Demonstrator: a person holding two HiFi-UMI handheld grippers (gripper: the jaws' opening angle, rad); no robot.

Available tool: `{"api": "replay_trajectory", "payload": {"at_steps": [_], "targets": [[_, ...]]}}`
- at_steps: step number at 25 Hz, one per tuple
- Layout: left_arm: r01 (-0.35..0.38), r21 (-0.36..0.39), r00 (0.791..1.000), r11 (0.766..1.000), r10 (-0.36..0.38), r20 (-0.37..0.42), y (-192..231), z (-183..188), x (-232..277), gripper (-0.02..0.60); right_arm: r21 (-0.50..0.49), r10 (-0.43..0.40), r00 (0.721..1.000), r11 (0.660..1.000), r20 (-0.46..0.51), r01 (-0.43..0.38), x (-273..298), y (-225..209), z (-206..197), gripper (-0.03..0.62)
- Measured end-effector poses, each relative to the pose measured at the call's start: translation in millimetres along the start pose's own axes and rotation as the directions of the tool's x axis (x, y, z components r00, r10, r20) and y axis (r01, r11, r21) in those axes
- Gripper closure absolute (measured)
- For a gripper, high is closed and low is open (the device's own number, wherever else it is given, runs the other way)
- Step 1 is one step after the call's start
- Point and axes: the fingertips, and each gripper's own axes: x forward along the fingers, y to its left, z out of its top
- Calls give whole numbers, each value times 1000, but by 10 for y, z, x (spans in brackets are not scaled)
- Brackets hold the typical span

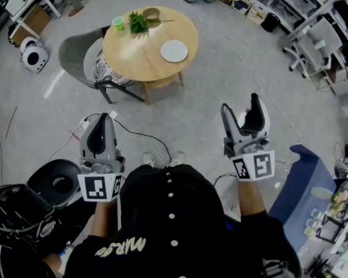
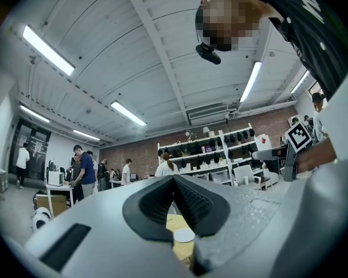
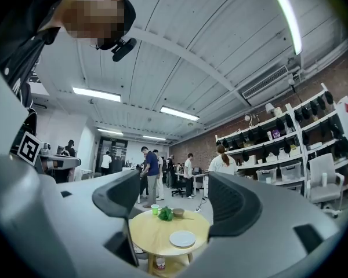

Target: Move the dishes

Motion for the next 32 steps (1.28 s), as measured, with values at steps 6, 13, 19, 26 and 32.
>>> {"api": "replay_trajectory", "payload": {"at_steps": [6, 13, 19, 26, 32], "targets": [[-22, -5, 1000, 1000, 22, 8, -252, 5, 22, 578, -6, 14, 1000, 1000, -2, -14, -123, -250, 5, 238], [-25, -3, 1000, 1000, 25, 3, -437, 14, 16, 578, -4, 8, 1000, 1000, 4, -8, -203, -421, 31, 238], [-6, -14, 1000, 1000, 6, -2, -482, -90, 122, 578, -8, -21, 1000, 1000, 0, 21, -215, -553, -21, 238], [51, -36, 999, 998, -50, 14, -610, -216, 682, 578, -29, -69, 998, 997, 5, 69, -98, -969, -46, 238], [83, -46, 996, 995, -82, 30, -628, -325, 1490, 578, -42, -114, 993, 993, 2, 114, 300, -1494, -114, 238]]}}
